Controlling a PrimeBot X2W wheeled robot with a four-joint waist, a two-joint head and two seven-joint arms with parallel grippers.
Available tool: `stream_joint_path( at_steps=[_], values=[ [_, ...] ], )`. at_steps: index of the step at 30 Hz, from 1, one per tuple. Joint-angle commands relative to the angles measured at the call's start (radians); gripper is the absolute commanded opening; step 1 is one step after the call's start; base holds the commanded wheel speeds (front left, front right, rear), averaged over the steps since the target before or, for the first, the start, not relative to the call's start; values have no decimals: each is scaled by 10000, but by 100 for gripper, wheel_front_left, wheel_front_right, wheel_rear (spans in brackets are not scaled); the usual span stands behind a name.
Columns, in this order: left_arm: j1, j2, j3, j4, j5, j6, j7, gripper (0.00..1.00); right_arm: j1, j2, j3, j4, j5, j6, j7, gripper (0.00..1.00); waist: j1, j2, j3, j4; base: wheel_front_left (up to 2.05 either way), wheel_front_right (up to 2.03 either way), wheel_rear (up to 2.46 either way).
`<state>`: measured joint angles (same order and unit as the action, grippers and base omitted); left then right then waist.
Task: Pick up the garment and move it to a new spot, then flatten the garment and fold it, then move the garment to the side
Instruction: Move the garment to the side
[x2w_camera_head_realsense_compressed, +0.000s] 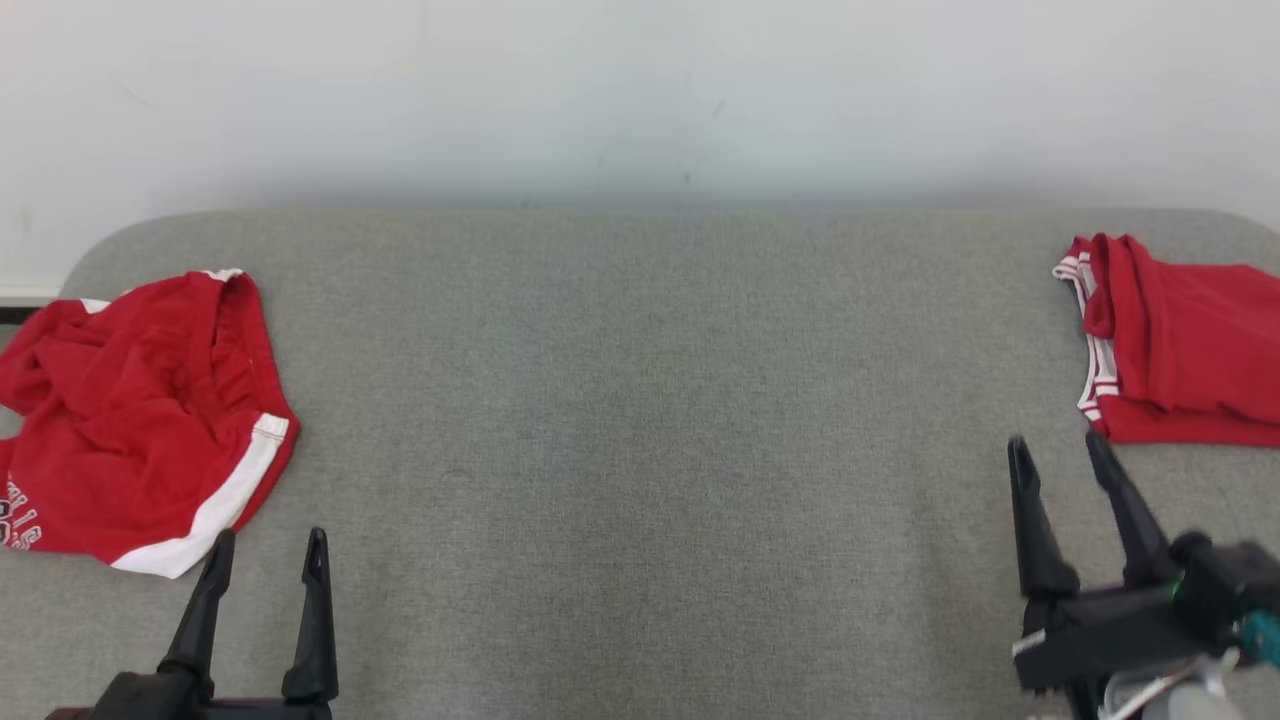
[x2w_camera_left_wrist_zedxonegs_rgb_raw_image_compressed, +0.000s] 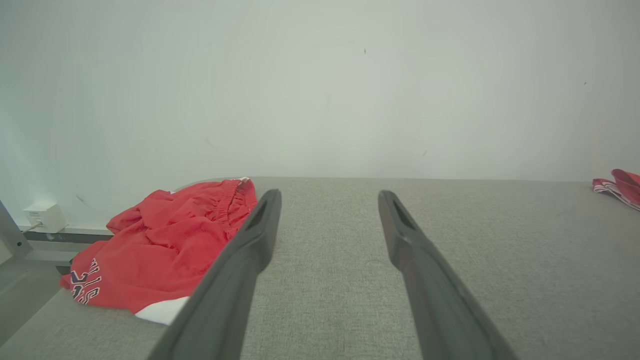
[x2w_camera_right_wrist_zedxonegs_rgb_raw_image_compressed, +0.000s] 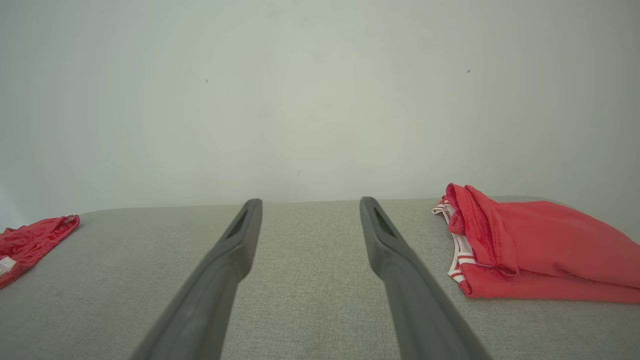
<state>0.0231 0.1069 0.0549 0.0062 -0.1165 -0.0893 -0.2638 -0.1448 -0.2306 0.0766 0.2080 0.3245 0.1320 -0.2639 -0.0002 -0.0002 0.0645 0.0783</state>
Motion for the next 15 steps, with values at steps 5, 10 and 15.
stream_joint_path(
  at_steps=[5, 10, 15],
  values=[
    [315, -67, 76, 105, -52, -30, -5, 100, 1079, 582, -328, -663, -335, -30, 67, 100, 2, 2, -449, 65, 0, 0, 0],
    [487, -55, 50, 195, -67, -60, -5, 100, 1901, 1039, -567, -1269, -643, -30, 201, 100, 2, 2, -696, 18, 0, 0, 0],
    [621, -5, -44, 383, -104, -130, -3, 100, 2427, 1333, -779, -1579, -857, -30, 234, 100, 2, 2, -814, -64, 0, 0, 0]
  ],
)
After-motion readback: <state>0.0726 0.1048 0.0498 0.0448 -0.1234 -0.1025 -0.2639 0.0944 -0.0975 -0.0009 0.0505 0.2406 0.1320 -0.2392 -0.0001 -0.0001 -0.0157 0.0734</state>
